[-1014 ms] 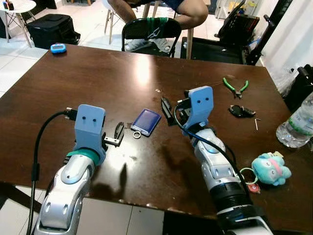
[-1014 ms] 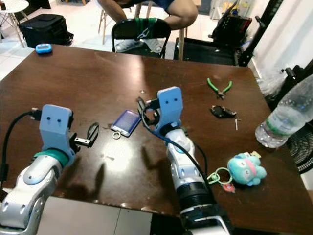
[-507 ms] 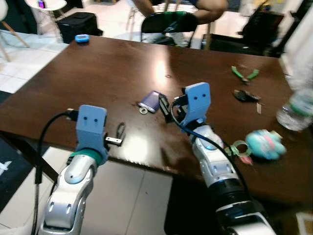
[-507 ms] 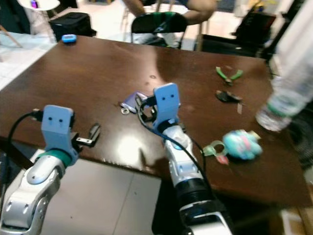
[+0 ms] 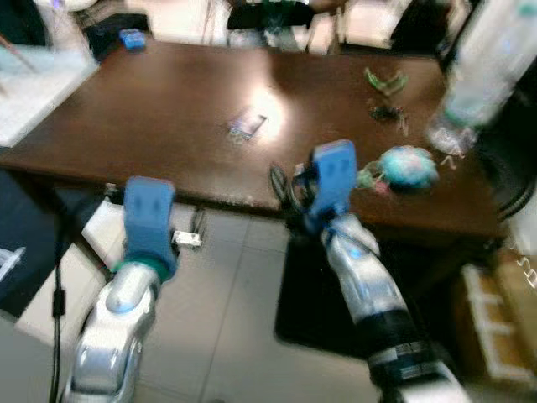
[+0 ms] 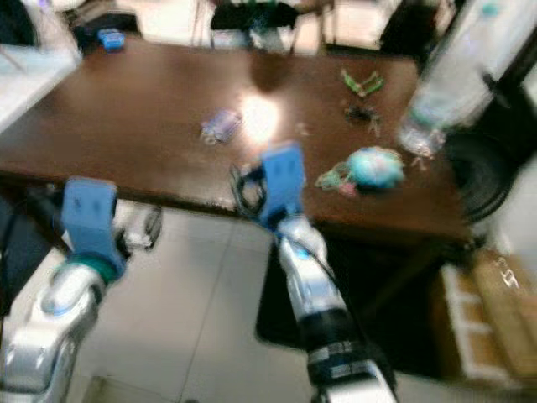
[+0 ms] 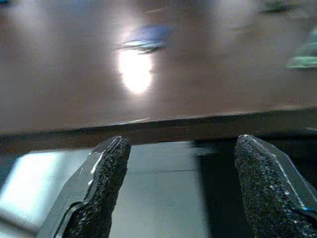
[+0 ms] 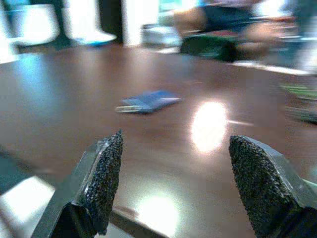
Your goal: Hang keys on a hook
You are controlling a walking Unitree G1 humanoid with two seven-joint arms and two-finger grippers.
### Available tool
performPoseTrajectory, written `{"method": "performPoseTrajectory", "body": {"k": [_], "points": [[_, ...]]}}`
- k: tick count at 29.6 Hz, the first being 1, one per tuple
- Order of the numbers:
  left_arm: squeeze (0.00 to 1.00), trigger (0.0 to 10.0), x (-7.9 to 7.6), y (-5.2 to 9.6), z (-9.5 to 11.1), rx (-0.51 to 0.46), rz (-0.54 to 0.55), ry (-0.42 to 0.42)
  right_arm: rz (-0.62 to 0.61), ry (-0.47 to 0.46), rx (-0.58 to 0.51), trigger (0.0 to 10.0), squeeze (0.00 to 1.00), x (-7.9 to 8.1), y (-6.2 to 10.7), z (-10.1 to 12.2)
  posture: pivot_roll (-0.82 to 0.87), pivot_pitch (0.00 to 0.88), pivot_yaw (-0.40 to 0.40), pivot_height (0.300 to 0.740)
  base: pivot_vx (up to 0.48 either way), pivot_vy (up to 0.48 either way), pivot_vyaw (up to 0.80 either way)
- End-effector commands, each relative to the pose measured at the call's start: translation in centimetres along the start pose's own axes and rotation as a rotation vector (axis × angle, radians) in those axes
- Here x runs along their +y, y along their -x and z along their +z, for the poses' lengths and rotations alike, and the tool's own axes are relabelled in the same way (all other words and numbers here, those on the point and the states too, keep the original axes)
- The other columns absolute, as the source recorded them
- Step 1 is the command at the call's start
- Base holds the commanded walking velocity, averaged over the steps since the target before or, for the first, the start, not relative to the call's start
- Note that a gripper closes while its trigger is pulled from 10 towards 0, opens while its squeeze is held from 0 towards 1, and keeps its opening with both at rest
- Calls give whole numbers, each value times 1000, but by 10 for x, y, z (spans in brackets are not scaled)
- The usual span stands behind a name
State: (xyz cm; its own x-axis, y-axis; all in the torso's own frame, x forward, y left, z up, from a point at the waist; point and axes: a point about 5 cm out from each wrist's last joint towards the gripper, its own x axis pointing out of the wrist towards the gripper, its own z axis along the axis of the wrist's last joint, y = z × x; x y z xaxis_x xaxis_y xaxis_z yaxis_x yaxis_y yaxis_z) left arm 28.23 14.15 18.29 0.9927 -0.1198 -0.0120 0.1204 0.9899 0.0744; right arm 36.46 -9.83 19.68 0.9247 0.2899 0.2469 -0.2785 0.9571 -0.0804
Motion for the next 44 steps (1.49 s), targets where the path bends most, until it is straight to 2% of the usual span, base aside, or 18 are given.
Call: {"method": "performPoseTrajectory", "body": {"k": [1, 12, 22, 26, 37, 40, 44], "points": [[0, 10000, 3, 2, -4, 26, -2, 0, 12, -18, 0, 10000, 0, 7, -1, 0, 1, 55, 59, 740, 0, 0, -800], [0, 10000, -1, 1, -3, 29, -34, 7, 6, -26, -8, 10000, 0, 7, -4, 3, 7, 53, 63, 740, 0, 0, -800], [0, 10000, 1, 1, -1, 14, -16, -21, 6, -20, -12, 10000, 0, 8, -4, 3, 10, 53, 64, 740, 0, 0, -684], [0, 10000, 3, 0, 0, -7, 10, -39, 20, -14, -16, 10000, 0, 10, -3, 3, 9, 53, 64, 740, 148, 0, 0], [0, 10000, 11, -4, -1, -3, 63, -71, 80, 2, -31, 10000, 0, 22, -2, 3, 7, 48, 65, 740, 470, 0, 0], [0, 10000, 12, -4, -1, -2, 65, -73, 78, 27, -19, 10000, 0, 22, -2, 2, 11, 45, 68, 740, 480, 0, 800], [0, 10000, 12, -4, -2, -2, 67, -75, 78, 1, -27, 10000, 0, 22, -2, 3, 12, 45, 68, 740, 472, 0, 378]]}}
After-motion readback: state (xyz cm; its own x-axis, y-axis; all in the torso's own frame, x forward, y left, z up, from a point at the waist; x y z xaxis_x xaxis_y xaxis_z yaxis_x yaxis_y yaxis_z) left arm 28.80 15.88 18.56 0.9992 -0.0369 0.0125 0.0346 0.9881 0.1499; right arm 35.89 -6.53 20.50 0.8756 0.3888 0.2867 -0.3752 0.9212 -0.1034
